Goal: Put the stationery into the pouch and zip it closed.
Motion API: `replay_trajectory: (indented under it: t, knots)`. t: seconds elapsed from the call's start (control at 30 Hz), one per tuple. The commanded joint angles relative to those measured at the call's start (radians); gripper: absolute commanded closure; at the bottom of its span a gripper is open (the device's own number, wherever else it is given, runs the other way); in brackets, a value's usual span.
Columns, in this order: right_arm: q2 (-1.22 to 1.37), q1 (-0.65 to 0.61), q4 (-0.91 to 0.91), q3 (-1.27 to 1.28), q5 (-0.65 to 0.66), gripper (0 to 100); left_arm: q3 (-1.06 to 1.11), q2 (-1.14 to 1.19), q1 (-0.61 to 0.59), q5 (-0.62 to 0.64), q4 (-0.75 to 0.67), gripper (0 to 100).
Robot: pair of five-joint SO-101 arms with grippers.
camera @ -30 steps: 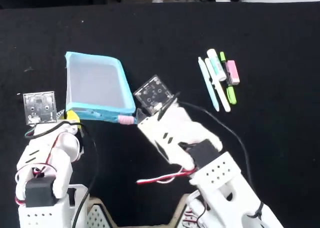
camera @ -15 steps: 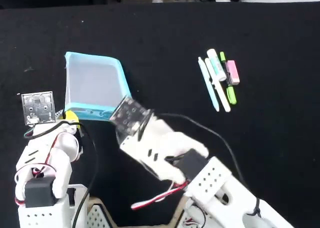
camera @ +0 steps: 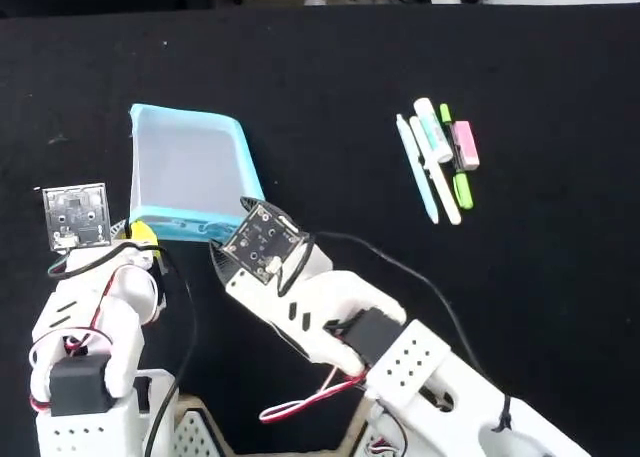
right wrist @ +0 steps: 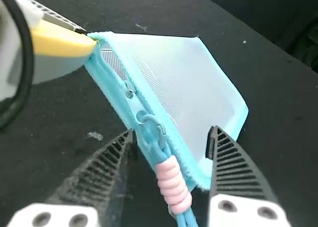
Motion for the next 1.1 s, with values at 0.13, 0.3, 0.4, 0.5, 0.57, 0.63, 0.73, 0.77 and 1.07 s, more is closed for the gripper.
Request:
replay_trajectory:
  t: [0.13,0.3,0.4,0.5,0.57,0.63,0.73,0.77,1.07]
  knots:
    - [0.170,0.003,-0.083,-0.042,0.009,77.9,-0.065,-0.012,-0.001,0.009,-0.014,97]
    - [0.203,0.038,-0.083,-0.076,0.009,79.3,-0.061,-0.012,-0.001,0.009,-0.014,96]
    - [0.153,0.074,-0.081,-0.071,0.008,92.4,-0.061,-0.012,-0.001,0.009,-0.014,96]
    - [0.065,0.091,-0.072,-0.036,0.002,96.8,-0.061,-0.012,-0.001,0.009,-0.014,96]
    - [-0.008,0.089,-0.031,-0.021,0.003,97.5,-0.061,-0.012,-0.001,0.009,-0.014,96]
    - [-0.088,0.089,0.029,-0.016,0.008,98.8,-0.061,-0.012,-0.001,0.009,-0.014,96]
    - [-0.197,0.089,0.120,-0.016,0.008,98.8,-0.059,-0.012,-0.001,0.009,-0.014,96]
    - [-0.226,0.089,0.143,-0.015,0.008,98.8,-0.059,-0.012,-0.001,0.009,-0.014,96]
    - [-0.303,0.089,0.176,0.039,0.009,98.7,-0.058,-0.012,-0.001,0.009,-0.014,96]
